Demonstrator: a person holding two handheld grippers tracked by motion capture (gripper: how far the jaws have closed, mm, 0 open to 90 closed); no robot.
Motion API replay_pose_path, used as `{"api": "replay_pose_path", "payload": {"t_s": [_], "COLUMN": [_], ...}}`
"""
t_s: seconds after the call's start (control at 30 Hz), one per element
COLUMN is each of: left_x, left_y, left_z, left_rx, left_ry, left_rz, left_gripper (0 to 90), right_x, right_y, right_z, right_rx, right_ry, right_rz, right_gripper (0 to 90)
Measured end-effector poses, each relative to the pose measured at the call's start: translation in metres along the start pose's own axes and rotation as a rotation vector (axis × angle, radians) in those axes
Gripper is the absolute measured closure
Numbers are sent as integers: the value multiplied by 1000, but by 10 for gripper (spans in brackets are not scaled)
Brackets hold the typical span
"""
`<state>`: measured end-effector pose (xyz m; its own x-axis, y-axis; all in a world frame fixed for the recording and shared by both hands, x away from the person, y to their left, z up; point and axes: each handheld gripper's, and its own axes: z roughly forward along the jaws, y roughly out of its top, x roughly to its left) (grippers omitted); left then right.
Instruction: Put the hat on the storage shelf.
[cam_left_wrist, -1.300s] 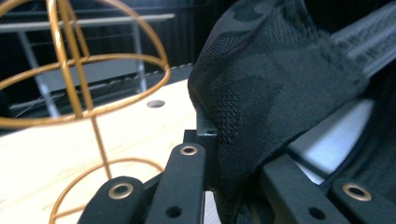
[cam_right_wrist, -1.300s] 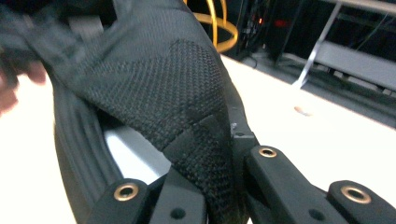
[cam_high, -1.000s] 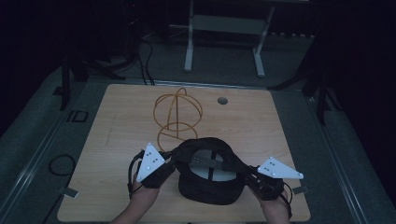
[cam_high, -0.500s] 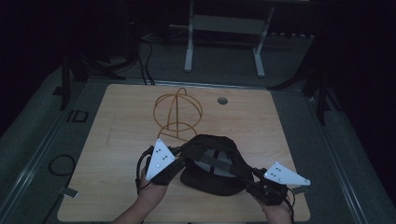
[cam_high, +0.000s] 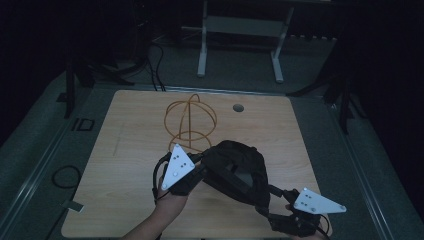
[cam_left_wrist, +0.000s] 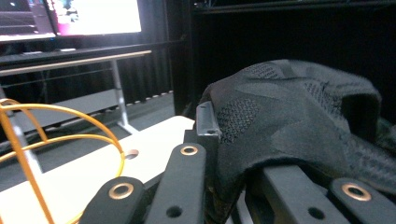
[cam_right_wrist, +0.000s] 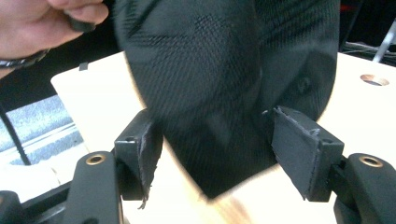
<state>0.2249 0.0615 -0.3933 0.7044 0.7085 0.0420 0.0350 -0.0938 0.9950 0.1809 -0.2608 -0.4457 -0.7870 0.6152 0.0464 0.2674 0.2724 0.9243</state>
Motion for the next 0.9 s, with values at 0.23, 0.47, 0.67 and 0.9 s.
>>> {"api": "replay_pose_path", "payload": {"t_s": [0.23,0.47,0.67,0.9], "left_x": [5,33,50,54], "left_y": [-3,-10,-12,-10], "left_z": [-6,-11,-12,-10], "left_rx": [-48,-76,-95,-78], "left_ry": [-103,-294,-462,-550], "left_rz": [3,-57,-65,-16], "left_gripper": [879,878,877,878], "right_x": [-7,-20,-14,7], "right_y": [-2,22,45,69], "right_z": [-30,-44,-32,-7], "right_rx": [-31,-71,-66,-50], "right_ry": [21,-31,24,120], "right_rz": [-26,-79,-167,-288], "right_gripper": [359,402,422,424]}}
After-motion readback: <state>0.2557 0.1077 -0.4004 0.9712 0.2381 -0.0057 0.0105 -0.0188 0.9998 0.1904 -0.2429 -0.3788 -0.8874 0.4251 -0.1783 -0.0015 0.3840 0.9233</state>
